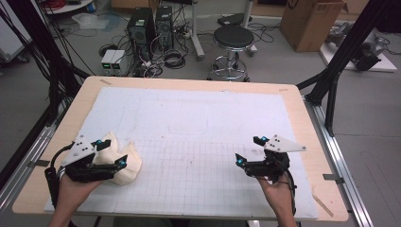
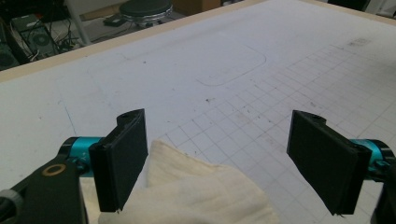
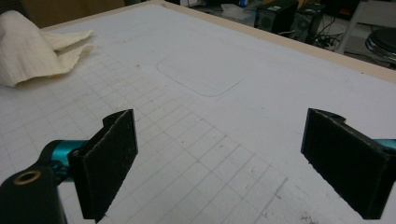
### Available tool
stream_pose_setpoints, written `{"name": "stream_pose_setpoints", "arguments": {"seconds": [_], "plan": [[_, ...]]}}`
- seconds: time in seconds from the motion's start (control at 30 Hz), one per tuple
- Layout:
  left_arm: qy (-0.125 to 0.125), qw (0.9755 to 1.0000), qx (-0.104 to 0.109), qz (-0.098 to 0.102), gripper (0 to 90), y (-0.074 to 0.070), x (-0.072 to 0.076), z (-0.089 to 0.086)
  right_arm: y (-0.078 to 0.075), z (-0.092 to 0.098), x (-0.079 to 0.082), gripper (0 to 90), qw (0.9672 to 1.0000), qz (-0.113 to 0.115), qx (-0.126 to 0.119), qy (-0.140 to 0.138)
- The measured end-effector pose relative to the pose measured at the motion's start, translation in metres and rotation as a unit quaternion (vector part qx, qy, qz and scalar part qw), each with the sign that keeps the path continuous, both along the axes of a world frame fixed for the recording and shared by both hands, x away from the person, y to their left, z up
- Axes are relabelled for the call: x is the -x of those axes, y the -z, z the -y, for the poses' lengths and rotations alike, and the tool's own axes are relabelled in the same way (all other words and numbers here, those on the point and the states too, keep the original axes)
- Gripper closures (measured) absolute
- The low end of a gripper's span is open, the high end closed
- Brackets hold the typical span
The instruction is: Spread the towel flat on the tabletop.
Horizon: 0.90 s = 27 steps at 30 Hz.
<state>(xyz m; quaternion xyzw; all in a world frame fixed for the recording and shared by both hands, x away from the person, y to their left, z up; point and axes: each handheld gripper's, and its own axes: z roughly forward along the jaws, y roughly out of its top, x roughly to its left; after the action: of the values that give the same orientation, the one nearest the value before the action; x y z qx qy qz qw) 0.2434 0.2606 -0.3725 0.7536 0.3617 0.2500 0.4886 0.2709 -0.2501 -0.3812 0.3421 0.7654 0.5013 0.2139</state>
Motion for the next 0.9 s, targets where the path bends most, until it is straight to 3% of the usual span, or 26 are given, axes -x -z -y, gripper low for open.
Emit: {"name": "stream_pose_setpoints", "arguments": {"seconds": [0.6,0.9], "plan": [[0.010,0.9999,-0.005,-0.005,20.9,-0.002,-0.002,0.002,0.000,0.001,0.002,10.2,1.0000,-0.004,0.008,0.002],[-0.005,1.0000,-0.004,0.001,21.0,-0.008,0.002,-0.009,-0.001,-0.002,0.004,10.3,0.9999,-0.001,0.013,-0.001]]}}
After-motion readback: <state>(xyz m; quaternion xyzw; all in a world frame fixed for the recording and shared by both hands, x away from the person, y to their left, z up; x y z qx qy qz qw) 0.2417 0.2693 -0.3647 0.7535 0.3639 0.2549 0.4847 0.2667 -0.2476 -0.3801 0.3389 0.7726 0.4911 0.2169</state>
